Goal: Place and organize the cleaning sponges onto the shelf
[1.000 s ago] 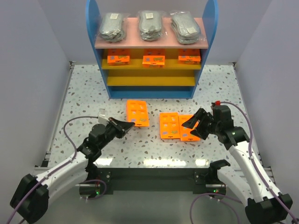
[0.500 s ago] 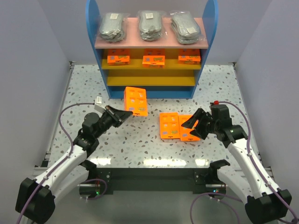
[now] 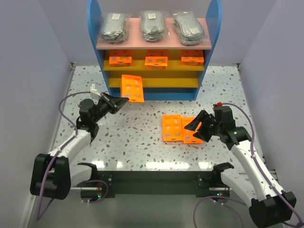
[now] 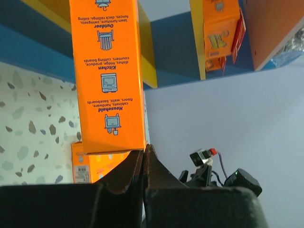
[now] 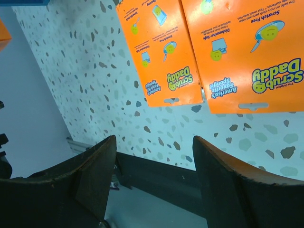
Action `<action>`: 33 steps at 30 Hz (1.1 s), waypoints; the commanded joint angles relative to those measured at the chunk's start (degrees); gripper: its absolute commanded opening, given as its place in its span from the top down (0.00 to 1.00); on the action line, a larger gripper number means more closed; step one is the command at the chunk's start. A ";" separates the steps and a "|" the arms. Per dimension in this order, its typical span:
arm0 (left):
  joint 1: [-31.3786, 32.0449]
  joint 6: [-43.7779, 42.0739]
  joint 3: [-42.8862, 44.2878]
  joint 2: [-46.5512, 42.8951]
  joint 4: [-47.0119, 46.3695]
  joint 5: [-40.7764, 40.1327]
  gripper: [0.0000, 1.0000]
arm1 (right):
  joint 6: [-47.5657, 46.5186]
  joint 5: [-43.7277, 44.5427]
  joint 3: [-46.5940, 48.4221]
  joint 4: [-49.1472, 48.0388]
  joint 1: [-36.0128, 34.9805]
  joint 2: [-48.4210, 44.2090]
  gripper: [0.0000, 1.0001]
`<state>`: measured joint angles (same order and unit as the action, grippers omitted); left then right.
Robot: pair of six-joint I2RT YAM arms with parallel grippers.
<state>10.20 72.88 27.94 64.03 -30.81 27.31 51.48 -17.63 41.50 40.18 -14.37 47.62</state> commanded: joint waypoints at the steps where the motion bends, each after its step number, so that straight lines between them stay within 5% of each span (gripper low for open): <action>1: -4.21 2.61 4.74 3.55 -11.72 5.90 1.00 | -1.21 -0.57 2.10 -1.86 -0.22 0.28 0.32; 11: -13.35 7.36 12.13 20.41 -19.11 13.99 1.00 | -1.47 -0.57 3.24 -2.39 -0.22 1.78 0.32; 27: -16.52 8.68 21.97 35.54 -20.61 14.79 1.00 | -1.30 -1.88 2.19 -4.06 -0.22 2.22 0.32; 33: -16.61 8.86 21.72 36.96 -20.87 14.18 0.61 | 0.10 -2.94 -0.09 -5.55 -0.31 2.22 0.28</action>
<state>-5.91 81.69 48.01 100.84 -47.57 41.06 51.31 -18.22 42.48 37.32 -14.37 49.87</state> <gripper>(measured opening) 0.363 0.711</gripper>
